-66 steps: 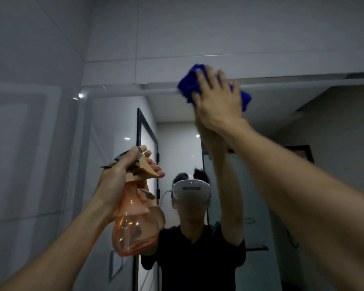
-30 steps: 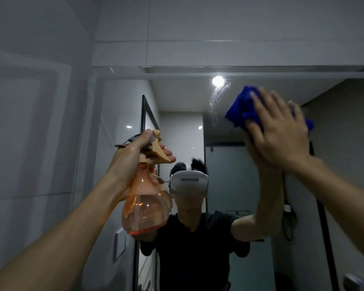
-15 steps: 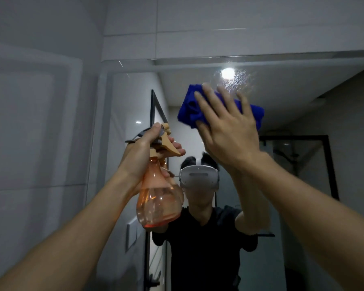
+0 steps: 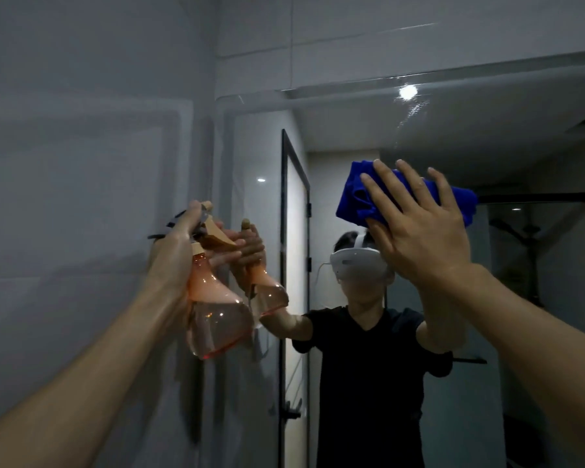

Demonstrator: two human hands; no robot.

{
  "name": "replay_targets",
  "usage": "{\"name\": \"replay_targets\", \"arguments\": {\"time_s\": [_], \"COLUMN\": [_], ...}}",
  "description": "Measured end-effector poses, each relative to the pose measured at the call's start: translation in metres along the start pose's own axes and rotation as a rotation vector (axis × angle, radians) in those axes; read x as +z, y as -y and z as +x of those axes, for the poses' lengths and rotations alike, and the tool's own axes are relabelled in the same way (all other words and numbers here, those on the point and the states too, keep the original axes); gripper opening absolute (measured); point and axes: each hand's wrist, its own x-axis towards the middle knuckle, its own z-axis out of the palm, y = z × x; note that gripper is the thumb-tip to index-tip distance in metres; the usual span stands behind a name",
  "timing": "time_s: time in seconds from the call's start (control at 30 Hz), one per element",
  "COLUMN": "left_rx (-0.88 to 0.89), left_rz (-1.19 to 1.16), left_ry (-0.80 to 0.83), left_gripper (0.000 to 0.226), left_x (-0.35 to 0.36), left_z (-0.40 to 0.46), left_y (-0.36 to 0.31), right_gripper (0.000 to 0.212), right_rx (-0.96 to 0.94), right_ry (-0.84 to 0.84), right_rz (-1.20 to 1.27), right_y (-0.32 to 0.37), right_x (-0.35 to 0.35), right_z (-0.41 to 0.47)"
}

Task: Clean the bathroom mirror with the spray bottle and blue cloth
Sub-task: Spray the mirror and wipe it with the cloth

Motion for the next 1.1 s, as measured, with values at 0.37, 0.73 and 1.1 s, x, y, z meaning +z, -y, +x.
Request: {"name": "replay_targets", "arguments": {"time_s": [0.37,0.73,1.1], "left_rx": [0.045,0.086,0.056], "left_rz": [0.042,-0.11,-0.228], "left_ry": [-0.03,0.208,0.212], "left_gripper": [0.036,0.044,0.044], "left_x": [-0.011,-0.03,-0.034], "left_z": [-0.015,-0.037,-0.033], "left_y": [-0.002,-0.013,-0.002], "right_gripper": [0.062,0.06,0.066], "right_rx": [0.056,0.21,-0.299], "right_ry": [0.002,-0.027,0.013], "right_rz": [0.058,0.158,0.167], "right_y": [0.003,0.072,0.162], "right_x": [-0.005,-0.006,0.004], "right_z": [0.004,0.145,0.096]}}
